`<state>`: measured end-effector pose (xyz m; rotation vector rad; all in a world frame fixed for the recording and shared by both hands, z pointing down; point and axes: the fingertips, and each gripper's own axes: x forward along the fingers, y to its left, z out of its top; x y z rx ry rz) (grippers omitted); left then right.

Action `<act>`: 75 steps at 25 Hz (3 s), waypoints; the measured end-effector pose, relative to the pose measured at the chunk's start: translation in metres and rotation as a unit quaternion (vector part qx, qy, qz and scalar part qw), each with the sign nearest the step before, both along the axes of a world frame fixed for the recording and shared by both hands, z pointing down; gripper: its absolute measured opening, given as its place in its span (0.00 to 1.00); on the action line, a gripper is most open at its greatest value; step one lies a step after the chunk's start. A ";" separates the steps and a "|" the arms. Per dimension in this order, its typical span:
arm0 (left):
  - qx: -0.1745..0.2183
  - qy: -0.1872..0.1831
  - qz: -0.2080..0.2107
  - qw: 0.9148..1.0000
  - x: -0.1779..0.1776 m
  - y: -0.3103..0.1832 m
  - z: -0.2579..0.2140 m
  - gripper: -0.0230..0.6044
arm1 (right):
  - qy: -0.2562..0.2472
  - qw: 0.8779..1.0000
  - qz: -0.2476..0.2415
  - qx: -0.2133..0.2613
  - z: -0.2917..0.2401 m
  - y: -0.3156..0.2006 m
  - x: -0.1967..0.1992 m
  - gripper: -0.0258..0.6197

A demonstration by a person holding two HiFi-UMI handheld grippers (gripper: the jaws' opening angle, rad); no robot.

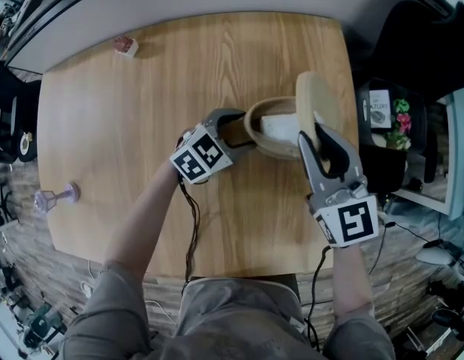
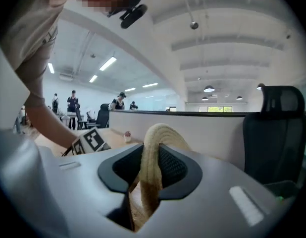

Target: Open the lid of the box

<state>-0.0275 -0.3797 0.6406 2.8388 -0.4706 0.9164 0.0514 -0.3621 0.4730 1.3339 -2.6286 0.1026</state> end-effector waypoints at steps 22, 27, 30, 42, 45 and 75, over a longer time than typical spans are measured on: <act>0.014 0.018 -0.105 0.994 -0.029 0.002 -0.065 0.46 | -0.172 0.977 0.124 -0.009 -0.059 0.012 0.091 0.18; 0.048 0.053 -0.155 0.985 -0.048 0.011 -0.136 0.43 | -0.150 0.984 0.094 0.033 -0.126 0.038 0.079 0.18; 0.084 0.080 -0.187 0.975 -0.059 0.016 -0.180 0.33 | -0.154 0.984 0.077 0.054 -0.166 0.055 0.074 0.18; 0.171 0.167 -0.220 0.946 -0.074 0.099 -0.340 0.23 | -0.158 0.981 0.038 0.105 -0.276 0.136 0.059 0.18; 0.167 0.190 -0.219 0.942 -0.076 0.119 -0.357 0.20 | -0.171 0.980 0.028 0.101 -0.291 0.156 0.054 0.18; 0.212 0.127 -0.285 0.926 -0.102 0.215 -0.377 0.04 | -0.141 0.990 0.011 0.025 -0.258 0.236 0.015 0.18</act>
